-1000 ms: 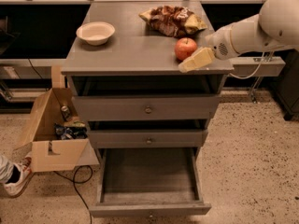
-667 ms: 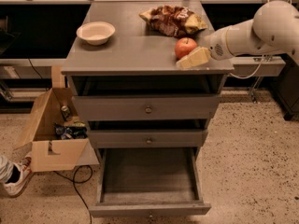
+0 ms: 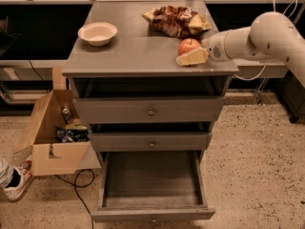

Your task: Place apple into bottom drawer

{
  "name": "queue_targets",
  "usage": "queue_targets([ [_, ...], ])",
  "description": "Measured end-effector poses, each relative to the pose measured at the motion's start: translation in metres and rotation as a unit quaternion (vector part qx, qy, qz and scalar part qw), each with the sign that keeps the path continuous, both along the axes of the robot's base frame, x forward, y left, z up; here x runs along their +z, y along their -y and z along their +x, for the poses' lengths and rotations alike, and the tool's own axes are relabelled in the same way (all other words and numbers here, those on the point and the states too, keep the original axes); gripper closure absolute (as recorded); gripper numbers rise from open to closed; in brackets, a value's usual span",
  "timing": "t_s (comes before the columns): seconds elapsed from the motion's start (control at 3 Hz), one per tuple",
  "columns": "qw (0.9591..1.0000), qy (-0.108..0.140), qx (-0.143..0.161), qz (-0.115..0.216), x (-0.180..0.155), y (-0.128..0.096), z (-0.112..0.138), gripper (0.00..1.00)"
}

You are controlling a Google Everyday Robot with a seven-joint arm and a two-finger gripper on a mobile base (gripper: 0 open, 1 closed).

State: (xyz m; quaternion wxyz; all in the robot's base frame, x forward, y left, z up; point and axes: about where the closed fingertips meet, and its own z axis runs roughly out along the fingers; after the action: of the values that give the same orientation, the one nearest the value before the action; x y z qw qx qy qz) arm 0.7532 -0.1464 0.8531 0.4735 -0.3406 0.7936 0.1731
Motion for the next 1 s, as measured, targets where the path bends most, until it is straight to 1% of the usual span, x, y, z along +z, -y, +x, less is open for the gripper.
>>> queue_targets([
  [0.33, 0.9992, 0.02, 0.019, 0.028, 0.013, -0.026, 0.005, 0.49],
  [0.67, 0.9954, 0.037, 0.076, 0.044, 0.025, -0.065, -0.014, 0.8],
  [1.0, 0.9848, 0.077, 0.14, 0.068, 0.049, -0.079, -0.055, 1.0],
])
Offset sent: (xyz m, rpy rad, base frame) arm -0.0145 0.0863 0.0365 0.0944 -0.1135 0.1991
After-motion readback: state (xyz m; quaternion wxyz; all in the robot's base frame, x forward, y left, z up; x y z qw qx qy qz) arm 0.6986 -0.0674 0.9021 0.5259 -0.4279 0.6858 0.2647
